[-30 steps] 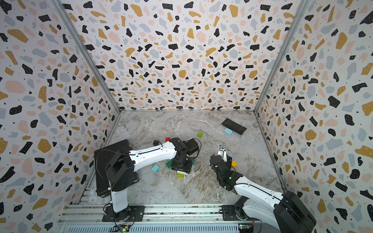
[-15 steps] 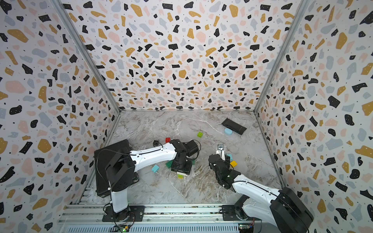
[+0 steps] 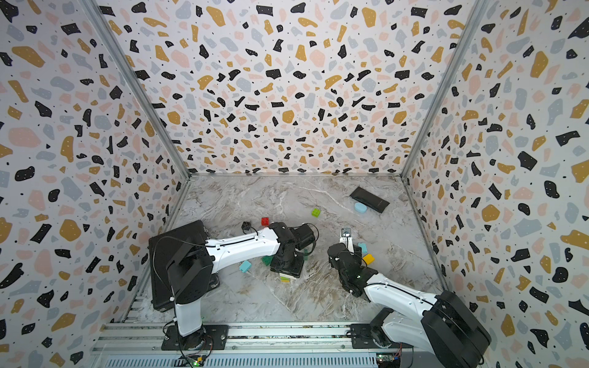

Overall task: Assemble the letter h with lego
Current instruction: Assemble the lego brick with the lego brick.

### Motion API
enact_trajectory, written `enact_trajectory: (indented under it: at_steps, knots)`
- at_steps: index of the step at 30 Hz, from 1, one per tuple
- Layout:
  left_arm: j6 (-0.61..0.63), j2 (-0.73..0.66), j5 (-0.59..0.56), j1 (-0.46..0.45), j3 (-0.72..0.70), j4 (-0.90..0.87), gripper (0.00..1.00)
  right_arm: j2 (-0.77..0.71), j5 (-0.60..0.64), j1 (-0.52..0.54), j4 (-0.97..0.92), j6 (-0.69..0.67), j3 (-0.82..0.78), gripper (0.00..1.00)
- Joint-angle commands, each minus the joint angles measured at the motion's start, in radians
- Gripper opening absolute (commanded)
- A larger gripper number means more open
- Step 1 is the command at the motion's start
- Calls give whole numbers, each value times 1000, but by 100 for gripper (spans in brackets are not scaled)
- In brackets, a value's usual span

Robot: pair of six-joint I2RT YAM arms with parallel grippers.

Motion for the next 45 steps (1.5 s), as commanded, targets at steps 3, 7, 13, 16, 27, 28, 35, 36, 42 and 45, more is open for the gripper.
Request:
enact_trajectory:
  at_steps: [3,7,13,16,27,28,35,36,42,45]
  knots:
    - [-28,43,-5,-26,-69,53,0,2,5,-4,-10,-3,42,75]
    - [-66,50,22,-31,-100,100,0,6,0,-3,-7,-1,42,74]
    - [-88,50,54,-38,-110,116,0,15,-4,-4,-6,-3,45,74]
    - [-92,47,47,-39,-95,93,0,15,-6,-3,-4,-5,45,74]
    - [-126,-10,-42,-44,-84,62,0,16,-13,-3,0,-6,46,74]
    - [-125,-12,-45,-46,-82,63,0,17,-13,-3,0,-6,46,74]
    - [-129,-13,-56,-56,-76,55,0,23,-20,-3,2,-7,48,74]
    - [-130,-22,-69,-58,-77,52,0,26,-20,-3,4,-8,49,74]
    - [-129,-63,-78,-60,-93,72,0,38,-28,-2,7,-10,54,74]
    - [-129,-79,-83,-61,-110,91,0,40,-33,-3,8,-10,53,73]
